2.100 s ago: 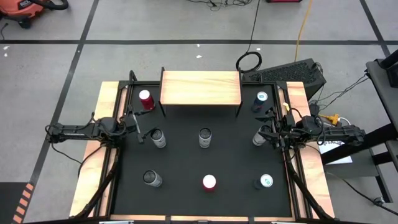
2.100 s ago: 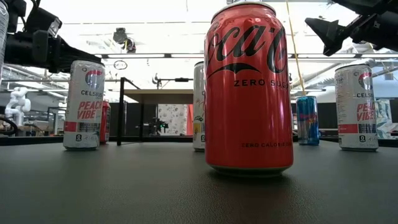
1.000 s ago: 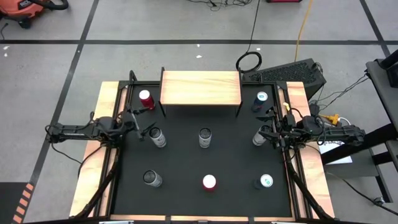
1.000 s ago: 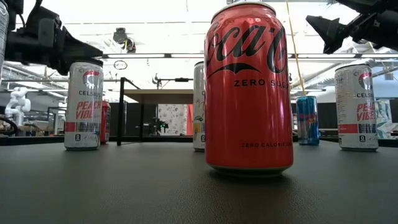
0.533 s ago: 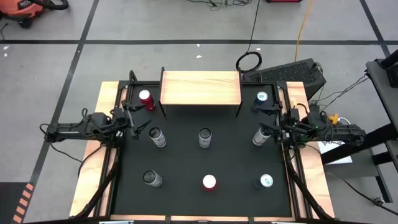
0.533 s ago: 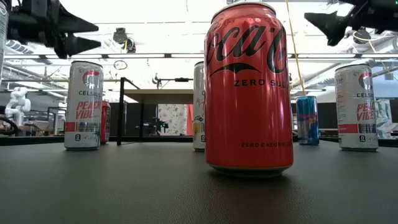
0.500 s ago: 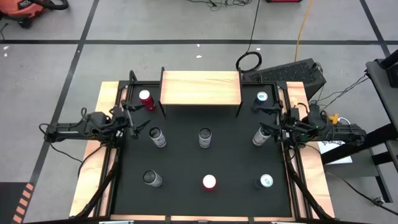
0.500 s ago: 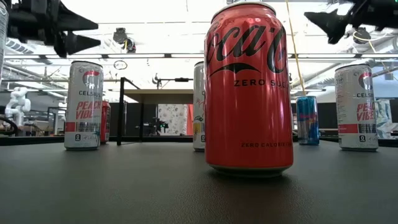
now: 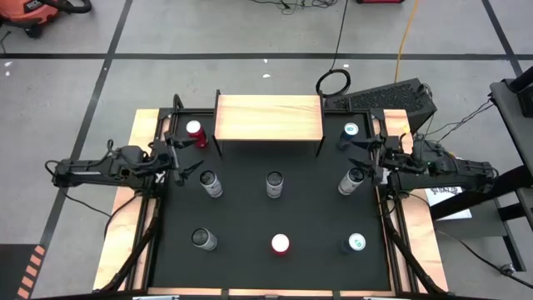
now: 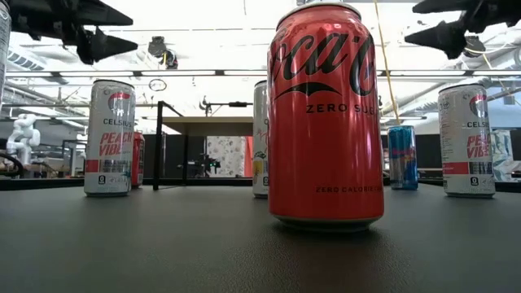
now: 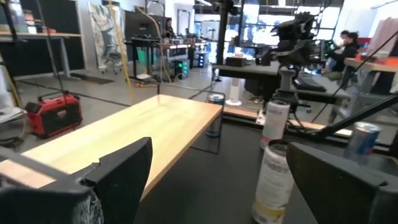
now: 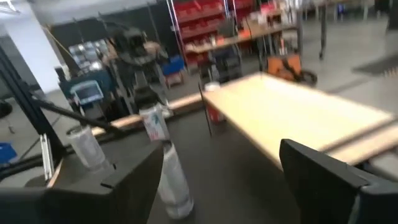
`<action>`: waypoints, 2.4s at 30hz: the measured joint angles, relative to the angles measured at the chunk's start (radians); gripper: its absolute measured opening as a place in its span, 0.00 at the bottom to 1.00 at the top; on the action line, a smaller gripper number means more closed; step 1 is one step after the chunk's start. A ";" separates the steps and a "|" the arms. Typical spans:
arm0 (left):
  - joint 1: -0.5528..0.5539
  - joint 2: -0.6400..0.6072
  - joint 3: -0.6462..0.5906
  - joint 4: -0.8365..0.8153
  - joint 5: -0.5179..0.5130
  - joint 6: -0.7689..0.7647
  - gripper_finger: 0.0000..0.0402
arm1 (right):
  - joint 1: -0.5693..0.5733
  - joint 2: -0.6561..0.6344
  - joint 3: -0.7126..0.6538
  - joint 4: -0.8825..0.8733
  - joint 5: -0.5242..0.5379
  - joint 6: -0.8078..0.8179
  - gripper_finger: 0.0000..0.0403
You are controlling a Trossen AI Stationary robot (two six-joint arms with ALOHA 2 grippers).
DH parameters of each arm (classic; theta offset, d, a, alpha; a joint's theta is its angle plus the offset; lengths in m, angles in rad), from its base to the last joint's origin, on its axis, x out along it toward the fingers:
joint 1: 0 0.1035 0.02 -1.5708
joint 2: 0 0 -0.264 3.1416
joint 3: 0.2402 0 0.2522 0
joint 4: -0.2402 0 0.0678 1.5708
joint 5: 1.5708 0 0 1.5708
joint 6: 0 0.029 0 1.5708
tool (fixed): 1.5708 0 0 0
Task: Place canned beverage on shelf
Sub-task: Put the right white pink soda can on the shelf
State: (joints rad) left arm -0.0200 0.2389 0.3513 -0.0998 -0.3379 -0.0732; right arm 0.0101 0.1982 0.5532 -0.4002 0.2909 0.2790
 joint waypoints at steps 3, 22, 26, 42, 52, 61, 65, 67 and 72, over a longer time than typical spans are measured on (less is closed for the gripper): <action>0.000 0.020 0.034 -0.009 0.002 0.000 0.95 | 0.000 0.013 0.021 -0.084 -0.002 0.045 0.76; 0.000 0.036 0.090 -0.023 -0.007 0.056 0.95 | 0.000 0.170 0.160 -0.363 -0.007 0.203 0.76; 0.000 0.036 0.090 -0.023 -0.007 0.056 0.95 | 0.000 0.260 0.257 -0.443 -0.007 0.199 0.76; 0.000 0.036 0.090 -0.096 -0.007 0.052 0.95 | 0.000 0.518 0.491 -0.783 -0.088 0.312 0.76; 0.000 0.036 0.090 -0.103 -0.007 0.052 0.95 | 0.000 0.561 0.491 -0.828 -0.140 0.342 0.76; 0.000 0.036 0.090 -0.104 -0.007 0.051 0.95 | 0.000 0.577 0.489 -0.894 -0.140 0.434 0.76; 0.000 0.036 0.090 -0.104 -0.007 0.050 0.95 | 0.000 0.577 0.468 -0.892 -0.163 0.468 0.76; 0.000 0.036 0.090 -0.105 -0.007 0.049 0.95 | 0.000 0.578 0.451 -0.890 -0.188 0.470 0.76; 0.000 0.036 0.090 -0.105 -0.007 0.049 0.95 | 0.000 0.578 0.392 -0.858 -0.243 0.501 0.76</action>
State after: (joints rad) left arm -0.0200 0.2749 0.4416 -0.2043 -0.3450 -0.0241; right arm 0.0101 0.7760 0.9457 -1.2585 0.0478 0.7797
